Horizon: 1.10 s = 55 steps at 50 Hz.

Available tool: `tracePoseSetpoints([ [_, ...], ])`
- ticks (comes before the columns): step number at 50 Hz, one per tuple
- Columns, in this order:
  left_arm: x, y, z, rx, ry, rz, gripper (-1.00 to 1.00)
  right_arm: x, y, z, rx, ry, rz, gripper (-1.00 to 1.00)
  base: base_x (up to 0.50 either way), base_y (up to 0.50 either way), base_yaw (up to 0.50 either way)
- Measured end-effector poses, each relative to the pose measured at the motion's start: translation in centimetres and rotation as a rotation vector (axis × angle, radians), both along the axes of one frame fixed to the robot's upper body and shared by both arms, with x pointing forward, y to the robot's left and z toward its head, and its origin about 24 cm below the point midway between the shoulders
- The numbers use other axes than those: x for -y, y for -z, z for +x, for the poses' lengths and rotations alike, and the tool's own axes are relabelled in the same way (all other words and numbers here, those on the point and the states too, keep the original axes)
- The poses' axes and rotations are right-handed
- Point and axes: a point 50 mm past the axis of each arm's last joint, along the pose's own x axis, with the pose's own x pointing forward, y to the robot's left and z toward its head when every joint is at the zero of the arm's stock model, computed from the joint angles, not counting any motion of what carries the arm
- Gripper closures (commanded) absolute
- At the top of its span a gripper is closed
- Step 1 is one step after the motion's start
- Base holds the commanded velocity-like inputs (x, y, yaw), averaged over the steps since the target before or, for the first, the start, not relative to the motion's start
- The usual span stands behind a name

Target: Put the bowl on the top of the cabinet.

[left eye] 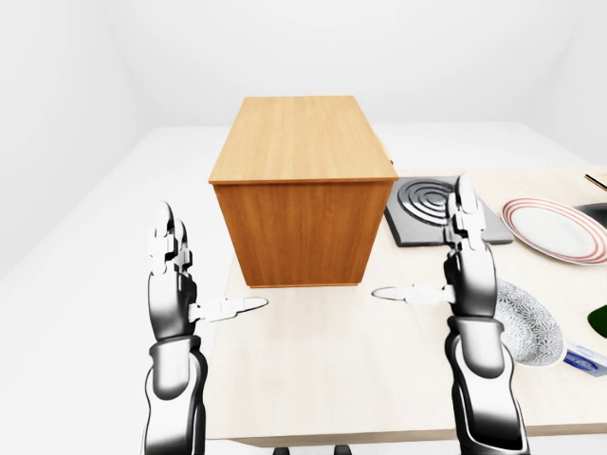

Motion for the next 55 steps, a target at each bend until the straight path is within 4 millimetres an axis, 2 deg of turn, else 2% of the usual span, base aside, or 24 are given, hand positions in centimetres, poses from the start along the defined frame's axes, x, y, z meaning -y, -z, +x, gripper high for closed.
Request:
tracePoseSetpoints([
  [8,0.0,0.0,0.1,0.000,-0.004,0.001,-1.00,2.4,-1.2,0.4,-0.030,0.058,0.036,-1.00,0.00,0.00,0.00],
  [20,0.1,0.1,0.1,-0.005,-0.007,0.004,-1.00,4.8,-3.1,-0.3,0.036,0.090,-0.007,-1.00,0.00,0.00,0.00],
  [38,0.2,0.2,0.2,-0.008,-0.011,0.009,-1.00,8.1,-2.1,-2.7,-0.128,0.191,-0.285,-1.00,0.00,0.00,0.00],
  [46,0.2,0.2,0.1,-0.008,-0.010,0.010,-1.00,8.8,-1.8,-3.9,-0.211,0.199,-0.413,-1.00,0.00,0.00,0.00],
  [55,0.3,0.2,0.2,-0.009,-0.009,0.011,-1.00,9.1,-0.4,-4.6,-0.319,0.184,-0.526,-1.00,0.00,0.00,0.00],
])
